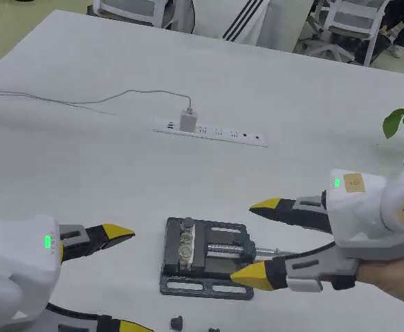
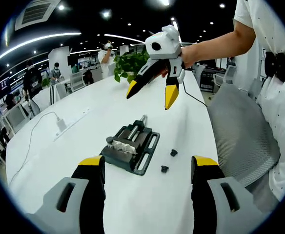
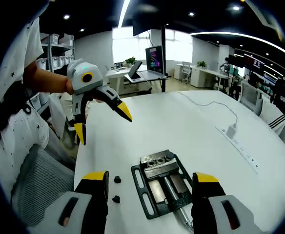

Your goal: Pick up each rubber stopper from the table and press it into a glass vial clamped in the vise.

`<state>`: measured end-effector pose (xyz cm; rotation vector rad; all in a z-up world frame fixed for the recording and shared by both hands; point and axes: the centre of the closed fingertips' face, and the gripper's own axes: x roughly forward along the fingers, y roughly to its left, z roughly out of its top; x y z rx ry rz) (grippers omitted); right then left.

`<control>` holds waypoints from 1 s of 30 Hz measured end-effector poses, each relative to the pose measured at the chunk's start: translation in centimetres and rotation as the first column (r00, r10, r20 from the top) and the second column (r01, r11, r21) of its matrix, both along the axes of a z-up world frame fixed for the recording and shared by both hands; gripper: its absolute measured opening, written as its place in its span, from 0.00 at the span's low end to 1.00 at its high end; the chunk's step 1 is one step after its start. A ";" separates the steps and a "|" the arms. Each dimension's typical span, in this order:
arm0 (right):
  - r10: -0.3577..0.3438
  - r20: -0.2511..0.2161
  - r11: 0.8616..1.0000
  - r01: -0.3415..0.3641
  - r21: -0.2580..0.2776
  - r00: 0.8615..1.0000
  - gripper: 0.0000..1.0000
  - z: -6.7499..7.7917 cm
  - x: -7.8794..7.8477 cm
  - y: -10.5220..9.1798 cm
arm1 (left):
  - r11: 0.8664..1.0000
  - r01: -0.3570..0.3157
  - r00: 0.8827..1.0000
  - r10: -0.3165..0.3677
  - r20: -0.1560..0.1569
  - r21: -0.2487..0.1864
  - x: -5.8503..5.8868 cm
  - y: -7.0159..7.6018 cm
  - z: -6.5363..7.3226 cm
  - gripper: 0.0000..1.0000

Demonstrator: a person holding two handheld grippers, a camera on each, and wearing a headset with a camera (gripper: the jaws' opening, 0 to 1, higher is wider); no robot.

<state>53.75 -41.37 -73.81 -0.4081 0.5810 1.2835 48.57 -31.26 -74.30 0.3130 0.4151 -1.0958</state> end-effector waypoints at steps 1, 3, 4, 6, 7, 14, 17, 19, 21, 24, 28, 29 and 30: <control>0.000 -0.001 1.000 0.000 0.003 1.000 0.70 -0.1 -0.1 -0.2 | 1.000 0.003 1.000 -0.003 -0.002 0.003 0.0 -0.1 -0.1 0.70; -0.004 -0.003 1.000 0.004 0.018 1.000 0.73 -0.2 -0.5 -0.6 | 1.000 0.013 1.000 -0.013 -0.005 0.015 0.0 -0.2 -0.3 0.70; -0.009 -0.004 1.000 0.009 0.028 1.000 0.75 -0.3 -0.6 -0.9 | 1.000 0.019 1.000 -0.019 -0.007 0.024 -0.1 -0.3 -0.5 0.69; -0.010 -0.006 0.999 0.010 0.036 1.000 0.77 -0.4 -0.9 -1.2 | 0.999 0.027 1.000 -0.026 -0.012 0.033 -0.1 -0.4 -0.8 0.68; -0.011 -0.007 0.999 0.011 0.039 1.000 0.79 -0.6 -1.2 -1.5 | 0.999 0.032 0.999 -0.031 -0.017 0.038 0.0 -0.4 -1.0 0.68; -0.034 -0.016 0.997 0.035 0.075 0.999 0.86 -1.5 -2.1 -3.1 | 0.993 0.070 0.997 -0.067 -0.037 0.093 0.1 -1.0 -2.5 0.62; -0.043 -0.019 0.995 0.044 0.085 0.999 0.88 -1.9 -2.5 -3.8 | 0.989 0.090 0.995 -0.085 -0.045 0.114 0.0 -1.3 -3.2 0.59; -0.053 -0.027 0.994 0.056 0.090 0.998 0.90 -2.2 -2.7 -4.2 | 0.985 0.107 0.993 -0.101 -0.052 0.133 -0.1 -1.5 -3.7 0.58; -0.059 -0.031 0.994 0.062 0.088 0.998 0.90 -2.5 -2.9 -4.6 | 0.983 0.116 0.992 -0.108 -0.062 0.143 -0.1 -1.6 -4.1 0.56; -0.072 -0.032 0.993 0.075 0.094 0.997 0.90 -2.7 -3.2 -5.2 | 0.979 0.130 0.990 -0.120 -0.075 0.155 -0.2 -1.9 -4.8 0.54; -0.086 -0.036 0.991 0.089 0.096 0.996 0.91 -2.9 -3.4 -5.8 | 0.973 0.148 0.987 -0.134 -0.090 0.177 -0.5 -2.1 -5.8 0.51; -0.091 -0.038 0.991 0.095 0.099 0.995 0.91 -2.9 -3.5 -6.0 | 0.970 0.157 0.986 -0.142 -0.091 0.186 -0.6 -2.1 -6.1 0.50; -0.095 -0.038 0.990 0.098 0.102 0.995 0.91 -3.0 -3.5 -6.1 | 0.967 0.165 0.984 -0.148 -0.095 0.196 -0.7 -2.2 -6.3 0.49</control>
